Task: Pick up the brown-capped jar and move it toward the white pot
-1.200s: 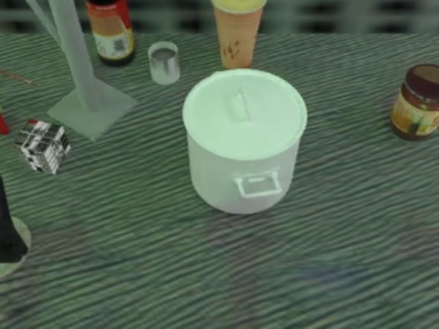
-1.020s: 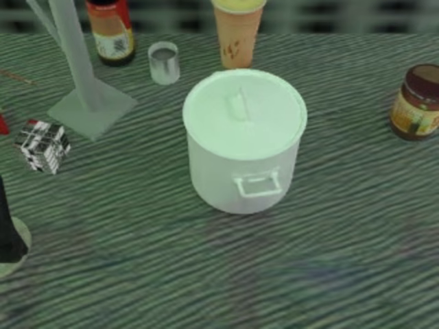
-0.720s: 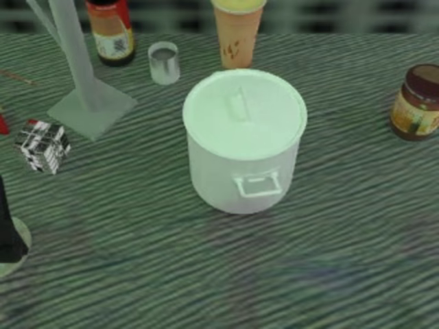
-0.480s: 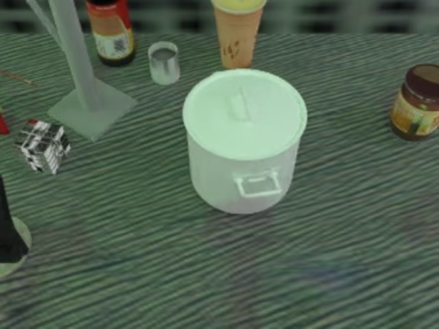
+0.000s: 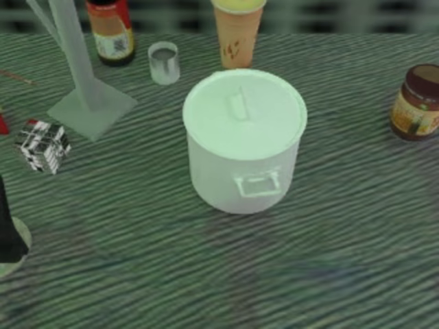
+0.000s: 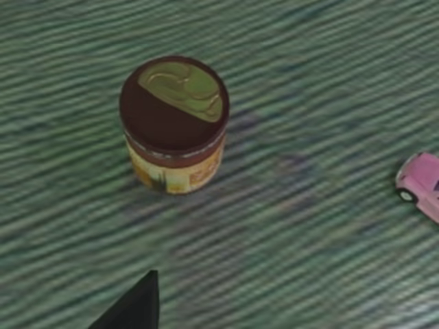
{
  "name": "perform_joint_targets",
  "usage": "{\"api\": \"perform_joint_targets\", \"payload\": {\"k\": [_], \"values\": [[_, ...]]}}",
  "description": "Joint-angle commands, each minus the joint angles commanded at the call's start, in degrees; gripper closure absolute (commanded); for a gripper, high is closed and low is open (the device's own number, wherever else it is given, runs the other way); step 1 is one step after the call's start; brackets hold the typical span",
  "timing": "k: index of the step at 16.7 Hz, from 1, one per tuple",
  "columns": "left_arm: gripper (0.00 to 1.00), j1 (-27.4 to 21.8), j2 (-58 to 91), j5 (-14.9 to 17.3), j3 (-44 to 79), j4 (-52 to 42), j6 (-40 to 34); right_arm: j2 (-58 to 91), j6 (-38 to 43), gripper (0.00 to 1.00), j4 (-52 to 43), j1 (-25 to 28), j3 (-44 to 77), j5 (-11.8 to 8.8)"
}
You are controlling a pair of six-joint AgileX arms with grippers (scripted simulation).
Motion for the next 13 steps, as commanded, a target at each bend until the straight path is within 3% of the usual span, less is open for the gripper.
{"api": "perform_joint_targets", "payload": {"k": [7,13], "values": [[0.0,0.0,0.0,0.0,0.0,0.0,0.0,41.2,-3.6,0.0,-16.3,1.8,41.2,-1.4],[0.0,0.0,0.0,0.0,0.0,0.0,0.0,66.7,-7.0,0.0,-28.0,4.0,60.8,-2.8]]}}
